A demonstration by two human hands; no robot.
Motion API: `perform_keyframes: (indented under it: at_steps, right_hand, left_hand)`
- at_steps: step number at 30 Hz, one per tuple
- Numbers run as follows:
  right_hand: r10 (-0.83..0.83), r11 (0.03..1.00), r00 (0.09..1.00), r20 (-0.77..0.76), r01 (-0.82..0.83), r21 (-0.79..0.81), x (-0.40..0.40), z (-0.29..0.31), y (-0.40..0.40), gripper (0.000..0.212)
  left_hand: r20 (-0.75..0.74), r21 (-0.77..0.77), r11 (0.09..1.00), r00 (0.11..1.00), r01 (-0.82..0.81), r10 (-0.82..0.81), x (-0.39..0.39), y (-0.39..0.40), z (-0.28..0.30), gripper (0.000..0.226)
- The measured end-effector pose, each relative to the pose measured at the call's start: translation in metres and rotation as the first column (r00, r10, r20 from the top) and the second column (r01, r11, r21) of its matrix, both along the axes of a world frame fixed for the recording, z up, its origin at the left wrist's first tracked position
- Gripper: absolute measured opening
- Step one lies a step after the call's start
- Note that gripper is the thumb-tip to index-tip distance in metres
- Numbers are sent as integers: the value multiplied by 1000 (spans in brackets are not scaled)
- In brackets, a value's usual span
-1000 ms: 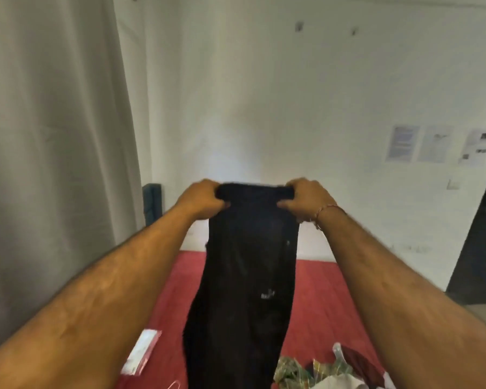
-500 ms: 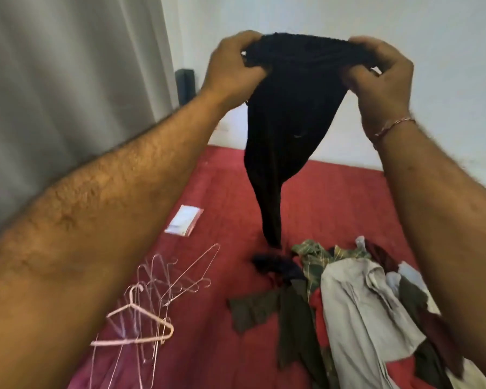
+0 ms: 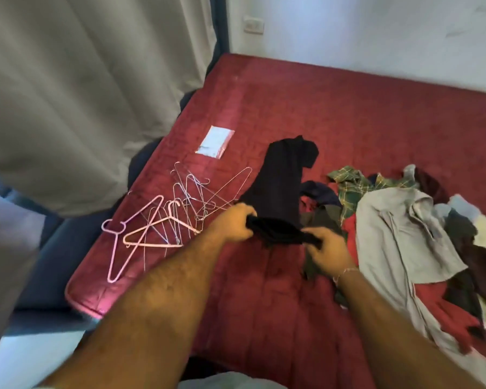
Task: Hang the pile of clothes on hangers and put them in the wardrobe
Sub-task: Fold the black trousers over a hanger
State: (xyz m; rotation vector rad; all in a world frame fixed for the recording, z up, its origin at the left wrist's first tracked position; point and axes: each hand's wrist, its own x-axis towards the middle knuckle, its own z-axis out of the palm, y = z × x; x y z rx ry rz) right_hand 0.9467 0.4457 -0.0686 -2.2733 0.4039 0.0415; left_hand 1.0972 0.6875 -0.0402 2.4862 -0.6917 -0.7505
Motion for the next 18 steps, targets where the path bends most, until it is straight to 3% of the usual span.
perform_keyframes:
  at_steps: [8,11,13,18]
  right_hand:
    - [94,995,926,-364,-96,12,-63,-67,56,48]
    - [221,973,742,-633,-215,88,-66,-71,74,60]
    - [265,961,624,-735,-234,148,-60,-74,87,74]
    - [234,972,698,-677,-158,173,-18,-73,136,62]
  left_hand:
    - [-128,147,985,990,85,-66,-65,47,-76,43]
    - [-213,193,971,972,145,-103,-72,57,-89,50]
    - [-240,198,971,967,137,-88,-72,66,-98,48]
    - [-245,176,983,969,42,3,-62,105,-111,43]
